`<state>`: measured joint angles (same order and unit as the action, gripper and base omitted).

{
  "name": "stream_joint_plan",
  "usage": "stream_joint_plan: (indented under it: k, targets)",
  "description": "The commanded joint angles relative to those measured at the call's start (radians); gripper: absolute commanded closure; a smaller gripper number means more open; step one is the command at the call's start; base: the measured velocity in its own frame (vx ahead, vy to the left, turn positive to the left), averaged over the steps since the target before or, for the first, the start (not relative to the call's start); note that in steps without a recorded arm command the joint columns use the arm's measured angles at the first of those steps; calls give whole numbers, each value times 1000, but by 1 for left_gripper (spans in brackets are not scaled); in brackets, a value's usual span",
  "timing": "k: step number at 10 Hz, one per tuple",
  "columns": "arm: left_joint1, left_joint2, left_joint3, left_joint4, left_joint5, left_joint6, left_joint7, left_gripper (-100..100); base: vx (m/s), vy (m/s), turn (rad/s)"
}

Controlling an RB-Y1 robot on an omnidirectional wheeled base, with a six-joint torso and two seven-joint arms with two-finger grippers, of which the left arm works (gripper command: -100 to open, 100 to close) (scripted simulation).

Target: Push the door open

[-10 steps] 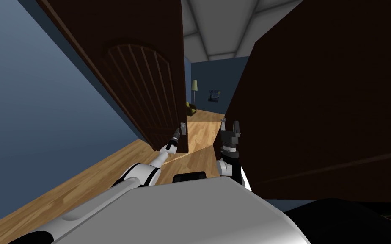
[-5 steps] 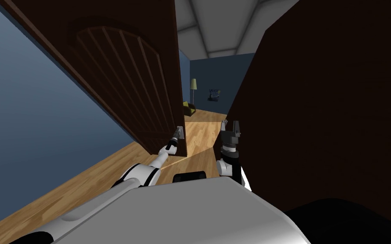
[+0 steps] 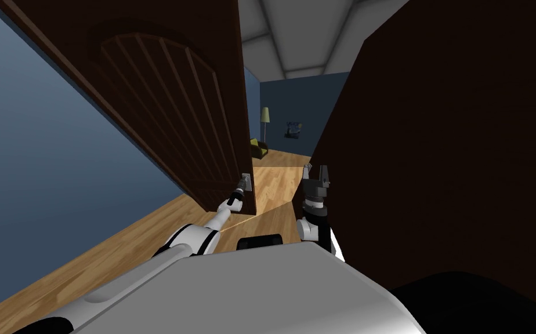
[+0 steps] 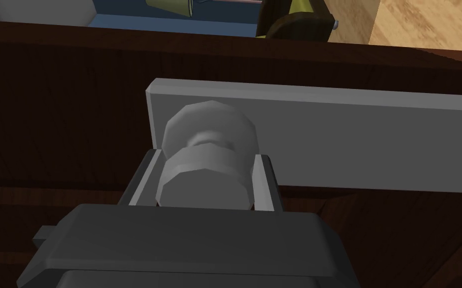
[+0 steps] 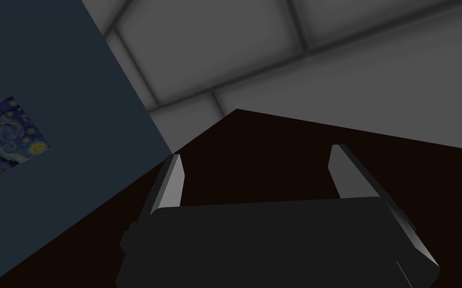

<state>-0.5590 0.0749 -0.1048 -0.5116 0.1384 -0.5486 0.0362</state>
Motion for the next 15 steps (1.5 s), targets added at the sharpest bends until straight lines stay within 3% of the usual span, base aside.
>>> stream_joint_plan:
  k: [1, 12, 13, 15]
  targets:
    - [-1, 1, 1, -1, 0, -1, 1, 100, -8, 1, 3]
    - [-8, 16, 80, 8, 22, -3, -82, 100, 136, -36, 70]
    - [3, 12, 78, -16, 23, 16, -81, -100, -106, -38, 39]
    - [3, 7, 78, -16, 24, 19, -79, -100, -233, -55, 21]
